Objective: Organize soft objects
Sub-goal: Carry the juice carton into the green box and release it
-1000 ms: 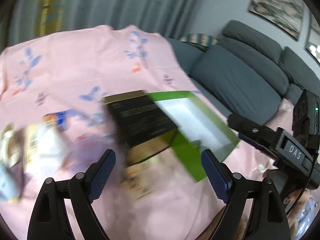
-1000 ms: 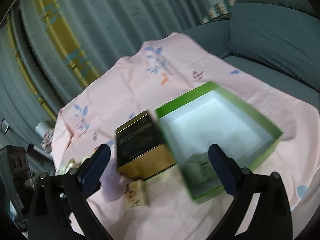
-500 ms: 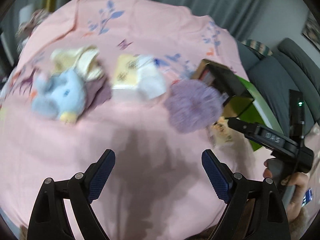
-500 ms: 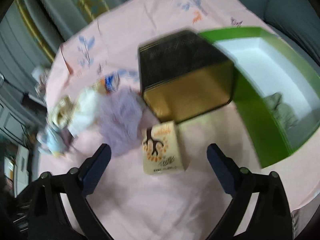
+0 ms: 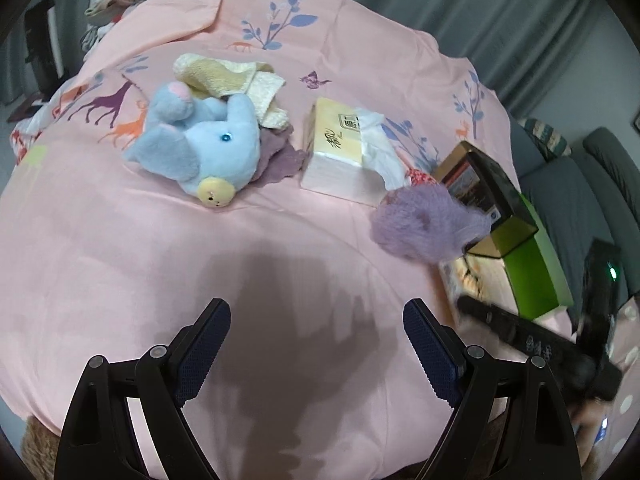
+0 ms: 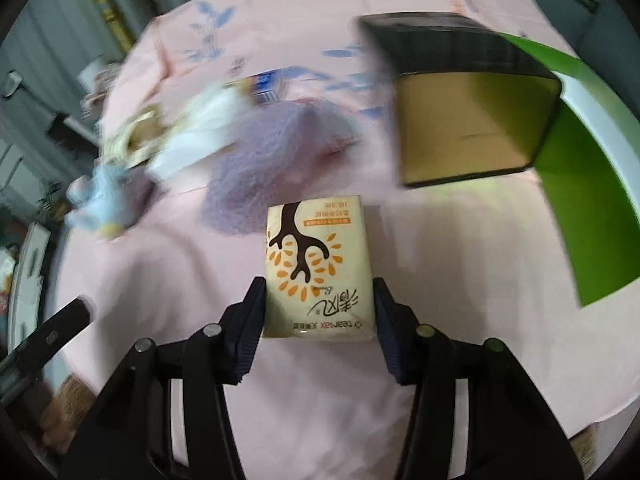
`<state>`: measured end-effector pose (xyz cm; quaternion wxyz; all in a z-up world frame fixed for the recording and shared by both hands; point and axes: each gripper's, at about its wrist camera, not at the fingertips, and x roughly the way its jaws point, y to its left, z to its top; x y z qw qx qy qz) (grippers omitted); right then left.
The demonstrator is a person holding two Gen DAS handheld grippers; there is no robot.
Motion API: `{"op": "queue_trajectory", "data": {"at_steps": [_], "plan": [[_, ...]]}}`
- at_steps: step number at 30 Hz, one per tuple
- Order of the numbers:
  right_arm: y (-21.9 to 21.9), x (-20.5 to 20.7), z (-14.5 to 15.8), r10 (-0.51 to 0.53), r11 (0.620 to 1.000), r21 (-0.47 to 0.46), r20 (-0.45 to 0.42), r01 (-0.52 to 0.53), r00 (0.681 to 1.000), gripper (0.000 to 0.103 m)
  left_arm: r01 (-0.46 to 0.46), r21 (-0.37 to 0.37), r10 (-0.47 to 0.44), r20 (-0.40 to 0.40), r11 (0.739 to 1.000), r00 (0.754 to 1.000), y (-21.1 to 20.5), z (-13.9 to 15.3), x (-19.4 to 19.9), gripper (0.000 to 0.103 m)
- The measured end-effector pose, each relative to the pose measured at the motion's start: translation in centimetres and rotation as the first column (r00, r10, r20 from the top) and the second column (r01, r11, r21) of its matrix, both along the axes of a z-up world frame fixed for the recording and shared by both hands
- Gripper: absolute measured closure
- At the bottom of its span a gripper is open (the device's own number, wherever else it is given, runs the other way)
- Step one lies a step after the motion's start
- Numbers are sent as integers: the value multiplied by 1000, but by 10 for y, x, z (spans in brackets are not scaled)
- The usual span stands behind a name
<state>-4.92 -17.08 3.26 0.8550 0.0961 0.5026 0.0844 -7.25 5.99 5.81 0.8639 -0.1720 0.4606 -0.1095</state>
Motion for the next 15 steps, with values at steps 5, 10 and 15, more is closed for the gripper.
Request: {"op": "queue_trajectory", "data": {"at_steps": [5, 10, 15], "plan": [[26, -11, -9, 83, 991, 114, -63, -75, 995, 43, 14, -22, -15, -25, 1000, 1000, -3, -7, 2, 15], [16, -14, -4, 47, 987, 154, -51, -39, 998, 29, 38, -61, -41, -45, 997, 998, -8, -13, 2, 15], [-8, -7, -4, 9, 962, 274, -60, 8, 998, 33, 119, -109, -127, -68, 987, 990, -31, -19, 3, 20]]}}
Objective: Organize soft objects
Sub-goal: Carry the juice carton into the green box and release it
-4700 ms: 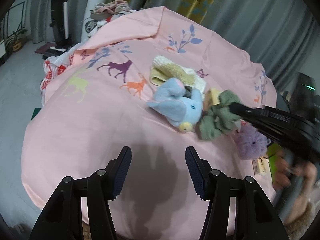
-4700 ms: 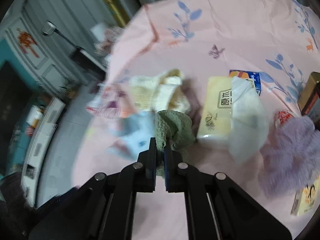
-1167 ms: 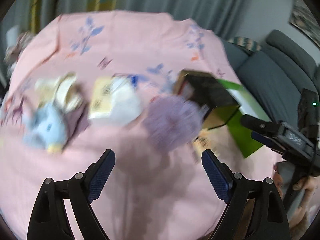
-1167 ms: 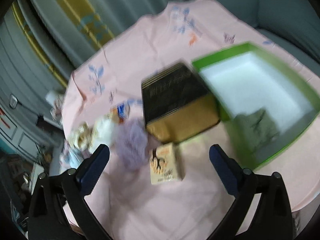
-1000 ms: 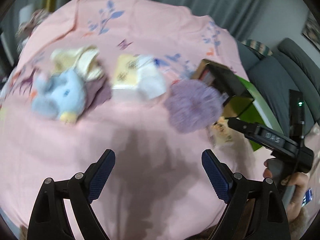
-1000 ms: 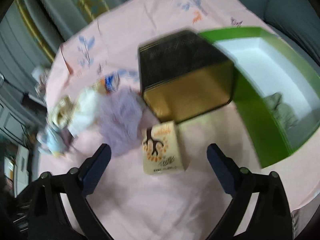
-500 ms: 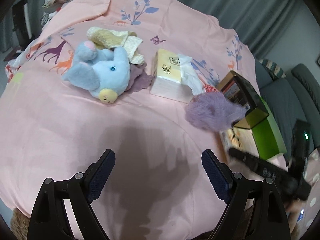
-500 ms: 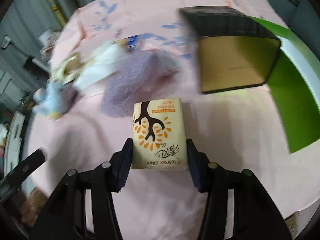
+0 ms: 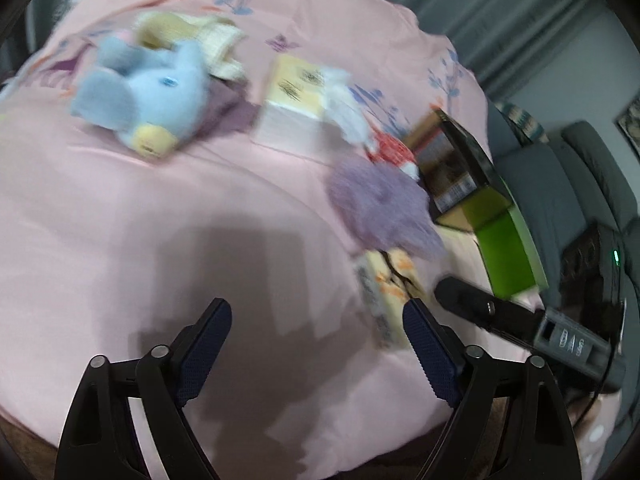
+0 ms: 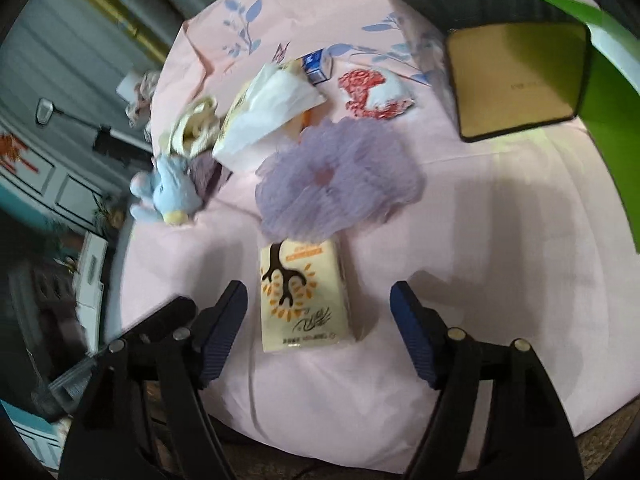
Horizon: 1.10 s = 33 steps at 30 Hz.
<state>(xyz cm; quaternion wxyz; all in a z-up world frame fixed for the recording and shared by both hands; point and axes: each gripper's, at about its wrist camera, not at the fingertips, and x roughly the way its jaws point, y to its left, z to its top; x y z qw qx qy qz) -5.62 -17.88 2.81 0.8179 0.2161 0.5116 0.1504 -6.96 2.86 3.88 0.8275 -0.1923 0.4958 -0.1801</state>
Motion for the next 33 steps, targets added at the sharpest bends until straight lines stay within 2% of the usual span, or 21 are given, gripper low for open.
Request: {"op": "queue_trajectory", "data": {"at_steps": [2, 3, 6, 8, 10, 13, 15, 21, 27, 29, 33], "plan": [[-5, 4, -4, 5, 999, 54, -20, -4, 1000, 42, 46, 0, -46, -9, 999, 999, -15, -3, -1, 25], [-6, 6, -7, 9, 997, 77, -31, -7, 999, 43, 67, -2, -67, -13, 998, 998, -22, -5, -1, 27], [-4, 10, -12, 34, 994, 105, -52, -28, 998, 51, 112, -28, -113, -27, 993, 993, -39, -10, 1, 41], [-2, 12, -18, 56, 992, 121, -69, -48, 996, 58, 128, -27, -129, -27, 991, 991, -48, -13, 2, 59], [1, 13, -25, 73, 990, 127, -82, -62, 994, 65, 148, -50, -150, -30, 988, 988, -53, -14, 3, 71], [-6, 9, -24, 49, 988, 152, -73, -37, 996, 71, 153, -4, -153, 2, 988, 988, -58, -5, 0, 72], [-11, 5, -16, 44, 985, 171, -52, -34, 998, 72, 160, -12, -159, 16, 987, 987, -59, 2, -2, 72], [-31, -10, 29, -9, 990, 142, 90, -4, 996, 72, 210, 4, -209, 123, 978, 970, -78, 42, -7, 72], [-67, -19, 72, -92, 992, 110, 238, 67, 967, 73, 293, 22, -289, 241, 956, 926, -115, 82, 0, 72], [-85, -18, 84, -129, 989, 103, 279, 103, 952, 73, 324, 39, -321, 280, 945, 905, -136, 94, 8, 72], [-115, -14, 99, -200, 979, 108, 332, 174, 922, 73, 373, 55, -370, 322, 926, 871, -170, 110, 24, 73]]}}
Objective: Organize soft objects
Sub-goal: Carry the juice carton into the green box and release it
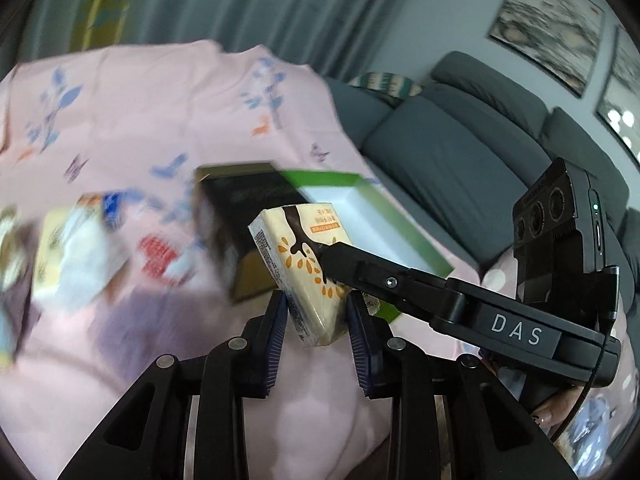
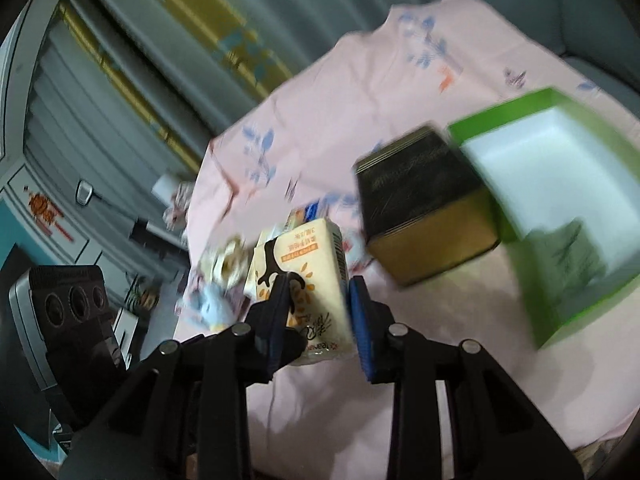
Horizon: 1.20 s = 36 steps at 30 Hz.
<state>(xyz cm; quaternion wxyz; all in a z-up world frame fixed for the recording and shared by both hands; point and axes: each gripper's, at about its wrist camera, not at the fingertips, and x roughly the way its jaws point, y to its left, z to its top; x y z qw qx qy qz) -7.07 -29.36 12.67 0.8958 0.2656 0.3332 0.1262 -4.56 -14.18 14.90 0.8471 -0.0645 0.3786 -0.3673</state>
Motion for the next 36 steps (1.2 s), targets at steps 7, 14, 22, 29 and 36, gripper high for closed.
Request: {"op": "queue_trajectory", "data": {"at_steps": [7, 14, 22, 29, 36], "plan": [[-54, 7, 23, -145, 989, -19, 79, 147, 986, 74, 102, -24, -100, 60, 995, 993, -66, 20, 29, 73], [-108, 4, 13, -295, 955, -3, 79, 296, 952, 74, 209, -15, -208, 43, 978, 977, -132, 9, 49, 73], [-149, 5, -26, -406, 914, -6, -36, 406, 913, 76, 277, 44, -275, -48, 960, 960, -181, -29, 61, 73], [-161, 7, -43, -437, 899, -14, -108, 438, 893, 78, 281, 53, -274, -112, 958, 955, -195, -49, 66, 73], [-159, 9, -48, -465, 885, -75, -151, 459, 872, 74, 267, 102, -256, -108, 958, 961, -192, -49, 61, 73]]}}
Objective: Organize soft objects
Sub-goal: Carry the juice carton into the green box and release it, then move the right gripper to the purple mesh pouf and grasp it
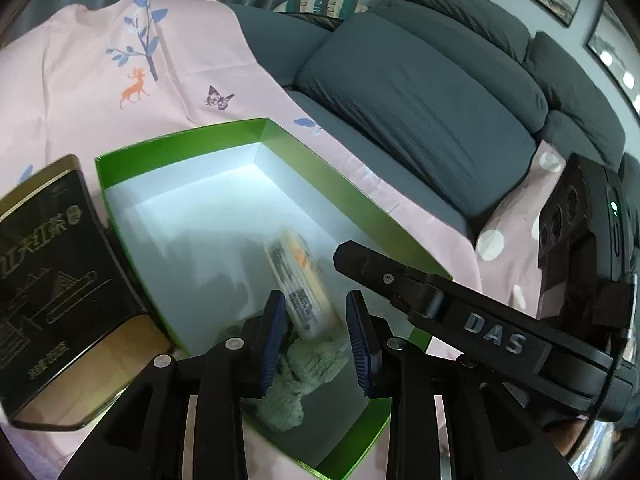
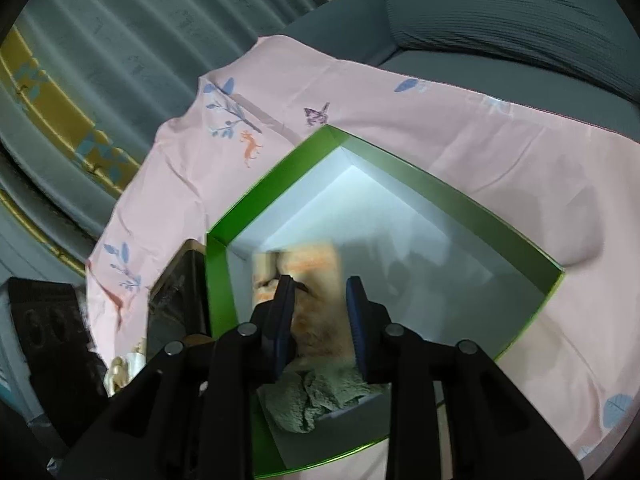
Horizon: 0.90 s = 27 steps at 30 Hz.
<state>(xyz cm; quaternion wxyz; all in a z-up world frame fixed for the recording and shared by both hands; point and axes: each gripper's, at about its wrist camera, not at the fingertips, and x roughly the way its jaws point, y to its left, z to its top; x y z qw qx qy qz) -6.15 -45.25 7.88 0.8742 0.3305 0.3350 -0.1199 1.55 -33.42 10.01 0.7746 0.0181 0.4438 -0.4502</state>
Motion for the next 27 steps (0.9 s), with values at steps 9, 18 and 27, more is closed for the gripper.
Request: {"op": "queue_trajectory", "data": {"at_steps": [9, 18, 27], "plan": [[27, -18, 28, 37, 995, -94, 58, -31, 998, 32, -104, -19, 105, 66, 994, 992, 62, 31, -13, 31], [93, -24, 53, 205, 974, -123, 100, -193, 974, 12, -373, -65, 376, 60, 926, 925, 195, 58, -27, 19], [183, 10, 24, 411, 910, -64, -4, -410, 912, 9, -605, 10, 605, 40, 796, 795, 310, 25, -47, 19]]}}
